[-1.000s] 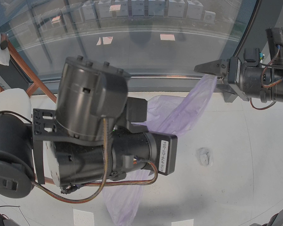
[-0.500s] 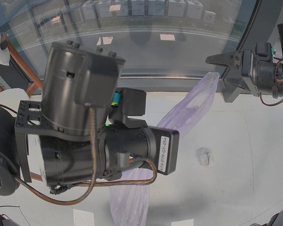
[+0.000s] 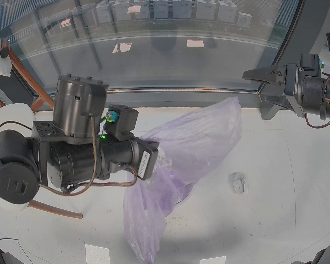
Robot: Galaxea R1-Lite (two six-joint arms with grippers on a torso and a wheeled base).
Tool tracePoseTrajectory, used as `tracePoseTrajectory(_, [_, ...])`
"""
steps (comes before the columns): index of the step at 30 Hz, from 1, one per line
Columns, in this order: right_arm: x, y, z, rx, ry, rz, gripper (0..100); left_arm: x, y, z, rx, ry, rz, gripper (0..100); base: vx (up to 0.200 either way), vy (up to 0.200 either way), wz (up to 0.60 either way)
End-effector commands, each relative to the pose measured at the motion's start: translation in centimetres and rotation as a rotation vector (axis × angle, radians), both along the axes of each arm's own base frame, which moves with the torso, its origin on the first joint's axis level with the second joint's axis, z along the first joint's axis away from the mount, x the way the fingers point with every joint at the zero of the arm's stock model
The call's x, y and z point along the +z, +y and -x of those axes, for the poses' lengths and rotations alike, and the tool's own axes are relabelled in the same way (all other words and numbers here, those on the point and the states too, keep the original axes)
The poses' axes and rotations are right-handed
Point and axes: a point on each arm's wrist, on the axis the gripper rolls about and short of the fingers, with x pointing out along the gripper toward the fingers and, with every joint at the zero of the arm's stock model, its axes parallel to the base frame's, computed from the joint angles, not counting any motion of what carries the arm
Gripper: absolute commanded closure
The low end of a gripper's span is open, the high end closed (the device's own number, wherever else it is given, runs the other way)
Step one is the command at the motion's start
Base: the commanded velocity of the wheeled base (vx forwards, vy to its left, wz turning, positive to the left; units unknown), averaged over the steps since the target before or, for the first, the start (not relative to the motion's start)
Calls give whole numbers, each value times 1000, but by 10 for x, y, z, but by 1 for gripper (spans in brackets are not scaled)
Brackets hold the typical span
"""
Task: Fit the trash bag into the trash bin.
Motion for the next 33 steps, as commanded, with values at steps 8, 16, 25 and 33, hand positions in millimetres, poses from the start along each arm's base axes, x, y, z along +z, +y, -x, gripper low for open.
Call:
tracePoseTrajectory(8, [-9,14,11,69,29,13,0,2,17,-32,86,-129,-131,100,0,0,0])
tracePoseTrajectory(16, [-38,59,-7,140,118,89,0,-12,4,-22,13,-153,-218,100,0,0,0])
tracePoseTrajectory(25, [-78,101,-47,122,209,171,0,-20,-2,-8,2,-148,-204,100,0,0,0])
tracePoseTrajectory(33, [-81,127,-79,62,206,138,0,-22,8,3,23,-147,-199,100,0,0,0])
